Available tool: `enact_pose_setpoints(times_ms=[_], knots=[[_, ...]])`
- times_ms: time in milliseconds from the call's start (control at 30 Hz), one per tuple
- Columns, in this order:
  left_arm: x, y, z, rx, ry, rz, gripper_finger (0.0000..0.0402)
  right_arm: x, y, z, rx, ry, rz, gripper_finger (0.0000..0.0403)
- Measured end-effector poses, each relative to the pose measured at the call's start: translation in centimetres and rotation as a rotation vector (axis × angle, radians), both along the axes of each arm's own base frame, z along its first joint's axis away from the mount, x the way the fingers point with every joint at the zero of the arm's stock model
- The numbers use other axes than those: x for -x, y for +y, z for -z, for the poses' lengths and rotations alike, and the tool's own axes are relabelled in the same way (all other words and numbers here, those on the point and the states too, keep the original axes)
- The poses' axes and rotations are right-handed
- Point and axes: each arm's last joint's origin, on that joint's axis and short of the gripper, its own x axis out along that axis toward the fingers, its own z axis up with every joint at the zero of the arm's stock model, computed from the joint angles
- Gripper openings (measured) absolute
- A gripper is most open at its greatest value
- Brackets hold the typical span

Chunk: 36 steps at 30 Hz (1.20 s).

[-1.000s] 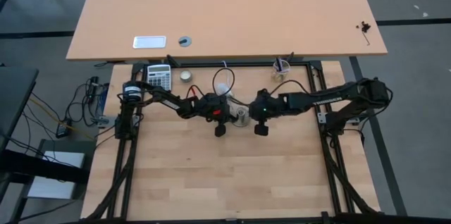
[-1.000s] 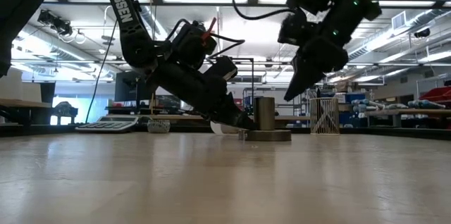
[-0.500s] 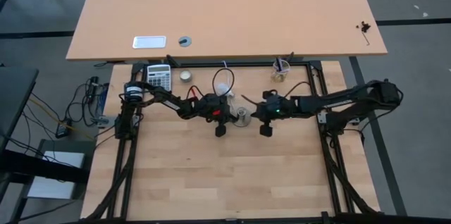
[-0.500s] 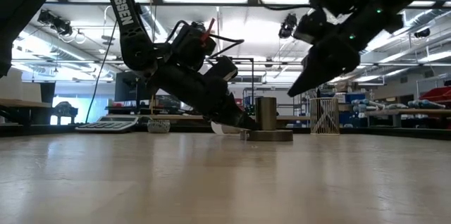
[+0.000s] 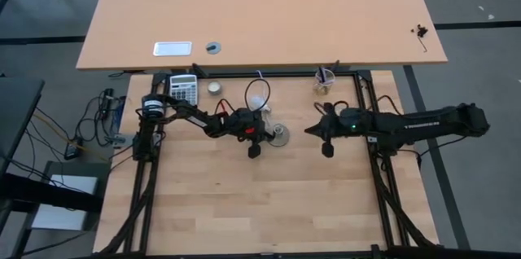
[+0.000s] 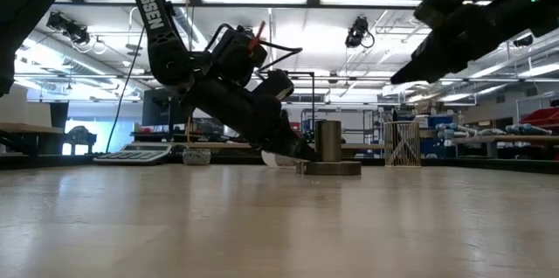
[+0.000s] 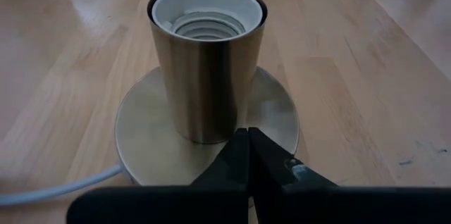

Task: Screw lightbulb
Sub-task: Remove the lightbulb from the lamp

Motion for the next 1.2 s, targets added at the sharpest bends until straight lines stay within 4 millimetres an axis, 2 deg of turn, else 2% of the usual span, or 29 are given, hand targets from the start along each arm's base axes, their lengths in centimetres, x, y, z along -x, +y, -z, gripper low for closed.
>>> enact_pose_setpoints(times_ms=[333, 633, 1200], knots=[[0.0, 0.0, 0.0, 0.002, 0.008, 0.0, 0.0005, 3.8, 0.6, -0.5, -0.038, -0.174, -0.049, 0.0005], [0.0, 0.0, -0.1, 0.001, 0.005, 0.001, 0.0006, 6.0, 0.8, 0.4, -0.019, -0.276, -0.054, 0.0005], [-0.1, 0.1, -0.3, -0.012, -0.021, -0.015, 0.0006, 6.7, 0.7, 0.6, -0.002, -0.329, -0.03, 0.0014]])
